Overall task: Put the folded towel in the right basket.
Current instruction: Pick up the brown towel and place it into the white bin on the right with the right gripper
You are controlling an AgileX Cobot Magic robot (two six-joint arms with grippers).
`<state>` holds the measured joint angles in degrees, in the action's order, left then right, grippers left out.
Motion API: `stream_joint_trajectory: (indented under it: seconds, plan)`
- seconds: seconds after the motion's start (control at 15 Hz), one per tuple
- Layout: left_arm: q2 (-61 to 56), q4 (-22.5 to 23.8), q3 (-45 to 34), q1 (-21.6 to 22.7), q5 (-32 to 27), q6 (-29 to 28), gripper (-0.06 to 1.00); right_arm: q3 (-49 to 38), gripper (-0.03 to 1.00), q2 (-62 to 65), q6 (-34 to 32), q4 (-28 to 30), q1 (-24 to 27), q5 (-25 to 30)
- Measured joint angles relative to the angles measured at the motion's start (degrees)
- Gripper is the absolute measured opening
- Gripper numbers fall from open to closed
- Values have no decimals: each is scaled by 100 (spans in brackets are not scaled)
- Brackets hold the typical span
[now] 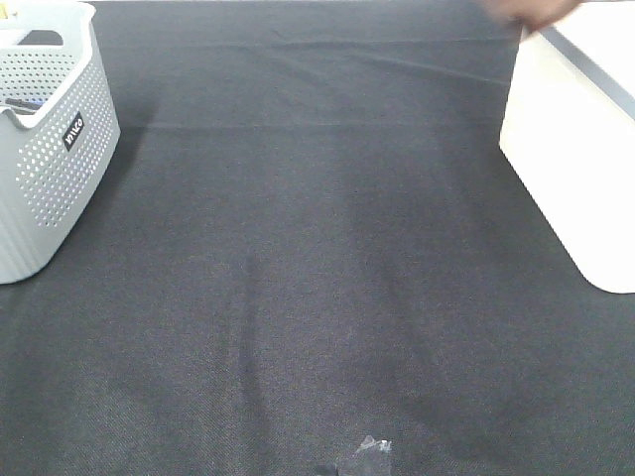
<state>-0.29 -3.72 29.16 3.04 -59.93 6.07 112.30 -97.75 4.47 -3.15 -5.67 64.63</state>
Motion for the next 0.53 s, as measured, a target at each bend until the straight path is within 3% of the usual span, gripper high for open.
stream_joint_trajectory:
  seconds: [0.2, 0.33, 0.53]
  plan:
    - [0, 0, 0, 0, 0, 0, 99, -74, 12, 34, 172, 80, 1100, 298]
    - [0, 0, 0, 0, 0, 0, 99, -241, 12, -332, 223, 86, 1392, 298]
    - [0, 0, 0, 0, 0, 0, 99, -304, 12, -1278, 241, 63, 1432, 281]
